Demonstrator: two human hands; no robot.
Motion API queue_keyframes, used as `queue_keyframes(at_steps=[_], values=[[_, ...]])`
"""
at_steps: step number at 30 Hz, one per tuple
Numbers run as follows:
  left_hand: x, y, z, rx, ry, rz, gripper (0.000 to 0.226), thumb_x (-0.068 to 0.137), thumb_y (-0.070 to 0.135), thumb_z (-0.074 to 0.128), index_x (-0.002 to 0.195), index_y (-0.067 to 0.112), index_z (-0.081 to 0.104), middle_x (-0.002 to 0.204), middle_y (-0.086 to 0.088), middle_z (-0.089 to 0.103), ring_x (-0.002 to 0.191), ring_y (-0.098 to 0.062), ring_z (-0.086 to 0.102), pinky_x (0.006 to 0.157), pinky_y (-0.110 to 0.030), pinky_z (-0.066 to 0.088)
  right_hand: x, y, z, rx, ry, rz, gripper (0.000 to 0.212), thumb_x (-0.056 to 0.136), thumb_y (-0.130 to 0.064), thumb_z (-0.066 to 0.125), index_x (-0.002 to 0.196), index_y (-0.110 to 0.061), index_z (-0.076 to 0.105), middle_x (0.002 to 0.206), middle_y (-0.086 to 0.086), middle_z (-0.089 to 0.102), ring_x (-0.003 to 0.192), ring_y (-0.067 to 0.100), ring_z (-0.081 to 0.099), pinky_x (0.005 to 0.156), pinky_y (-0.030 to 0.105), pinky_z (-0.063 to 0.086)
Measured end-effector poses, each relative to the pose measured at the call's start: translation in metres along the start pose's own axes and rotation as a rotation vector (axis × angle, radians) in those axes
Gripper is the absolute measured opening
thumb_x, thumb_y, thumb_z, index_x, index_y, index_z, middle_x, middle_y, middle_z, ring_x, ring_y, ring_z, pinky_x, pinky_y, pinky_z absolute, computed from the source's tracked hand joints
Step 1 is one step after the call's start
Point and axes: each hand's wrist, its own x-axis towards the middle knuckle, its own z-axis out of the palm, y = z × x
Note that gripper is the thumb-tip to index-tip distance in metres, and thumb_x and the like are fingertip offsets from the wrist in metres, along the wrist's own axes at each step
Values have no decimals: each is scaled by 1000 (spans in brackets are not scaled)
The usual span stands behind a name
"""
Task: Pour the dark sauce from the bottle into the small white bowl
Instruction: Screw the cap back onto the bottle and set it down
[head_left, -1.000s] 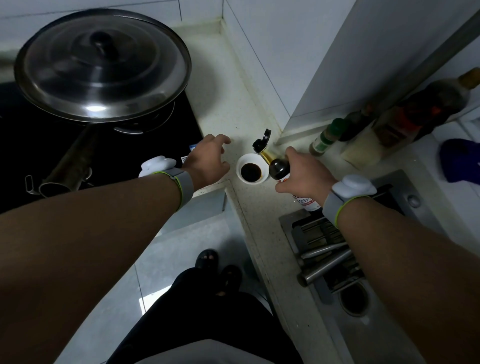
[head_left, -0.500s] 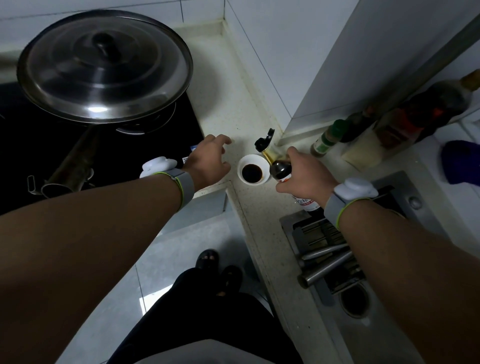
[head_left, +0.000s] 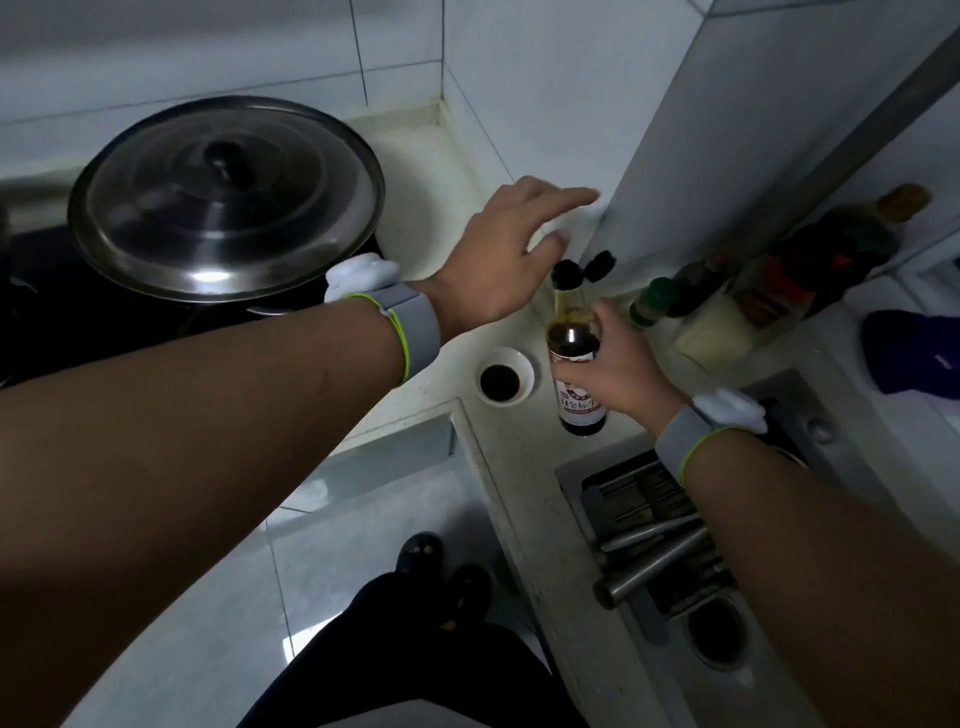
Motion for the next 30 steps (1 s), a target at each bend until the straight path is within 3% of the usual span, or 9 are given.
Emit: queue_keyframes(at_steps=[5,7,9,14,19,21,24,27,30], values=[[32,41,-5,73,-143,192,39,104,30,55,143,25,62,135,2,68,130,-24,55,114,-47,36,-4,-6,-9,242,47,57,46,67,-21,86,104,-27,57,96,-12,75,86,0,72,74,30,58],[41,56,-7,80,-228,233,48,97,37,65,144,25,61,134,4,68,131,-23,55,114,-47,36,-7,-10,-17,334,40,71,46,68,-16,84,101,-37,60,91,-22,75,85,-6,73,72,24,55],[50,71,-7,78,-304,271,66,86,38,75,148,24,56,135,2,67,130,-23,54,114,-47,38,-9,-12,-28,427,51,81,49,70,-8,81,106,-37,63,91,-21,77,87,-5,74,74,25,56],[57,82,-5,41,-433,254,91,78,25,87,157,20,41,139,-6,59,128,-19,55,111,-41,45,-15,-18,-48,621,36,67,54,63,1,73,115,-11,66,97,4,75,96,24,73,80,39,57],[67,90,-4,-119,-473,127,89,80,0,82,156,17,40,120,-7,68,115,-20,65,106,-35,49,-17,-19,-72,779,37,56,79,41,-1,72,119,-1,62,104,23,75,112,55,67,97,60,53],[70,92,-4,-190,-489,72,87,81,-9,78,156,13,41,115,-14,69,111,-28,68,107,-41,51,-16,-21,-77,824,7,43,76,42,6,67,117,1,60,101,24,75,108,54,70,93,57,55],[73,95,-5,-238,-513,32,87,82,-12,76,156,12,39,109,-14,70,111,-32,69,109,-46,51,-18,-25,-83,875,-31,24,72,46,14,59,116,-2,61,98,21,75,102,40,74,83,44,60],[75,97,-4,-246,-527,23,89,82,-12,77,157,14,38,114,-23,68,112,-33,69,111,-47,50,-20,-29,-88,857,-52,14,81,48,14,58,129,12,53,103,27,73,102,35,75,79,39,61],[75,98,-4,-251,-533,28,90,82,-9,78,158,16,37,115,-27,67,112,-32,69,112,-46,48,-22,-30,-93,843,-79,18,79,51,14,59,129,14,51,107,31,72,101,34,74,81,39,60]])
